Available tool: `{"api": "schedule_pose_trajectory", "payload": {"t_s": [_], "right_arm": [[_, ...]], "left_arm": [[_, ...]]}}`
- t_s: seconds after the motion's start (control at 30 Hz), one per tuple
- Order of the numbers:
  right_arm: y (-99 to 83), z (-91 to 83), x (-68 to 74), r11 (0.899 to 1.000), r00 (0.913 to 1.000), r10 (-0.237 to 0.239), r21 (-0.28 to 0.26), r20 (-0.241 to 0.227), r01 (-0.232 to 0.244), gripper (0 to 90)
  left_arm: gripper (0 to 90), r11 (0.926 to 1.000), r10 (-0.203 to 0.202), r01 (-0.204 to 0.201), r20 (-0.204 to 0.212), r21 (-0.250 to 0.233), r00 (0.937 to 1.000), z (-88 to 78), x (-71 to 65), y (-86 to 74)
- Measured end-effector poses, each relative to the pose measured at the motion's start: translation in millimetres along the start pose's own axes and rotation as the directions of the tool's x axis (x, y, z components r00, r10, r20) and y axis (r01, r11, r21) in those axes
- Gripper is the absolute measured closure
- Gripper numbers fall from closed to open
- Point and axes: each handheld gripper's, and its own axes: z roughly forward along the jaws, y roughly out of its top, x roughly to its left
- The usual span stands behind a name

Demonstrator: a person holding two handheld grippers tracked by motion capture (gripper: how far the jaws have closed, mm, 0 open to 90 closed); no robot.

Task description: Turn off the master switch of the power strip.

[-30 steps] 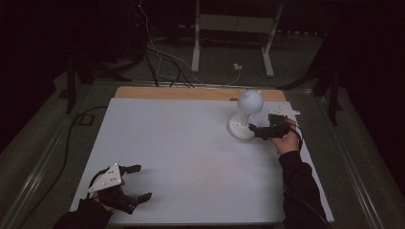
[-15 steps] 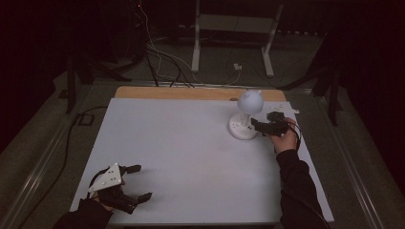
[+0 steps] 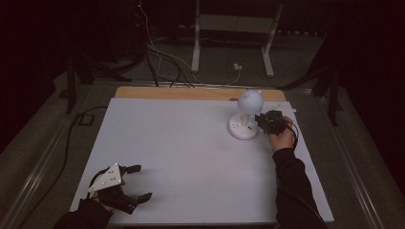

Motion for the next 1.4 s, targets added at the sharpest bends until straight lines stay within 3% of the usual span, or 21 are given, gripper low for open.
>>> {"api": "schedule_pose_trajectory", "payload": {"t_s": [0.17,0.43,1.4], "right_arm": [[-0.5,3.3,2.3,1.0,0.9997,0.002,0.006,0.023,-0.002,89.9],[-5.0,11.2,5.5,1.0,0.9998,0.011,0.018,0.017,-0.012,90.0],[-21.2,18.5,7.6,0.999,0.9994,0.034,-0.032,0.002,-0.034,90.0]], "left_arm": [[0.2,1.0,0.002,-0.002,0.0,0.002,1.0,0.2,-0.1,-0.1],[0.2,1.0,0.001,-0.001,0.002,0.002,1.0,0.2,-0.1,-0.2],[0.2,1.0,-0.002,0.002,0.006,0.002,1.0,0.5,0.1,-0.2]]}}
